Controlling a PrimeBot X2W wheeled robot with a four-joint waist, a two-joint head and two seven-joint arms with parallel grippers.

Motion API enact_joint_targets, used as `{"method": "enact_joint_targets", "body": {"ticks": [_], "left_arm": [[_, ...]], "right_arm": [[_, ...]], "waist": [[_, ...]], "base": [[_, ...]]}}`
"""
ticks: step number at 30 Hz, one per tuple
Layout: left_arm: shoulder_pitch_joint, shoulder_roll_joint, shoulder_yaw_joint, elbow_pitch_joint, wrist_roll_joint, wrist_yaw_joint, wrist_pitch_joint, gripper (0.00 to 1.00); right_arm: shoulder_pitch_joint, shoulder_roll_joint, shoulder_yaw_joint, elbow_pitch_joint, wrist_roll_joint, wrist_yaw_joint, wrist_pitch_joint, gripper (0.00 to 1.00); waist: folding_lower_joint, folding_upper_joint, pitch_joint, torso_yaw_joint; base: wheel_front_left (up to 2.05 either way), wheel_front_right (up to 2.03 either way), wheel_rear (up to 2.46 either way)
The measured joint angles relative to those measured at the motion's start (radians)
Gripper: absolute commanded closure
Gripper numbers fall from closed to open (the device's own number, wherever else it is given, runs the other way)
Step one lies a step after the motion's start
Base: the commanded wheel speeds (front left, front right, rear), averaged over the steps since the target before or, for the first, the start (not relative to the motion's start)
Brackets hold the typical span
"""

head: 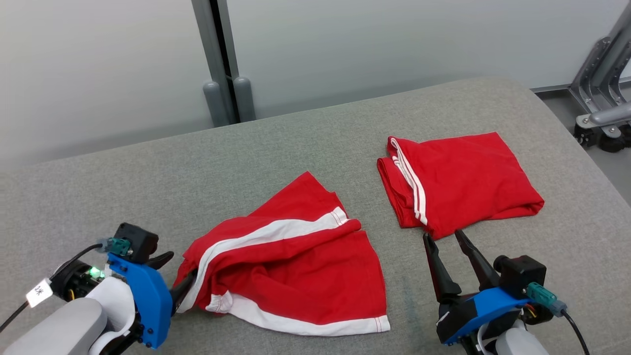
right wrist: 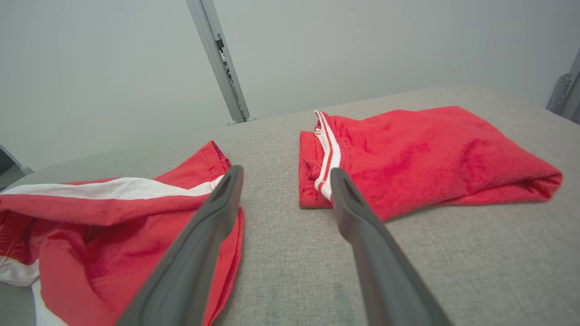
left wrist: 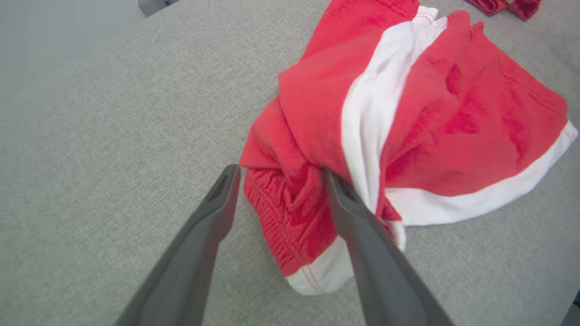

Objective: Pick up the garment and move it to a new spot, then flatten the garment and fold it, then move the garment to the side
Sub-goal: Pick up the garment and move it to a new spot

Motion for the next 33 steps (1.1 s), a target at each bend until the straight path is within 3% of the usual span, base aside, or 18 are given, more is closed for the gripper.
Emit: {"method": "enact_joint_targets", "body": {"ticks": [10, 17, 23, 25, 28, 33], "left_arm": [[-0.073, 0.012, 0.033, 0.044, -0.004, 0.012, -0.242, 0.00], [-0.020, 0.024, 0.125, -0.028, 0.018, 0.165, -0.434, 0.00], [0.143, -0.004, 0.301, -0.140, 0.038, 0.280, -0.467, 0.00], [0.204, -0.032, 0.402, -0.189, 0.087, 0.306, -0.469, 0.00], [0.331, -0.106, 0.537, -0.253, 0.163, 0.310, -0.468, 0.00], [0.487, -0.242, 0.702, -0.305, 0.287, 0.258, -0.469, 0.00]], "right_arm": [[0.000, -0.001, 0.007, 0.006, -0.001, 0.000, 0.000, 0.00], [0.021, -0.008, -0.009, -0.040, 0.000, 0.000, 0.000, 0.00], [0.052, -0.010, -0.039, -0.091, -0.009, 0.000, 0.000, 0.00], [0.061, -0.010, -0.047, -0.111, -0.013, 0.000, 0.000, 0.00], [0.076, -0.007, -0.061, -0.141, -0.020, 0.000, 0.000, 0.00], [0.109, -0.006, -0.082, -0.174, -0.035, 0.000, 0.000, 0.00]], "waist": [[-0.0001, 0.0000, -0.042, 0.066], [-0.0002, -0.0001, -0.062, 0.096], [-0.0002, -0.0001, -0.064, 0.121], [-0.0002, 0.0000, -0.062, 0.128], [-0.0001, -0.0001, -0.062, 0.139], [-0.0002, -0.0001, -0.061, 0.152]], "base": [[0.00, 0.00, 0.00], [0.00, 0.00, 0.00], [0.00, 0.00, 0.00], [0.00, 0.00, 0.00], [0.00, 0.00, 0.00], [0.00, 0.00, 0.00]]}}
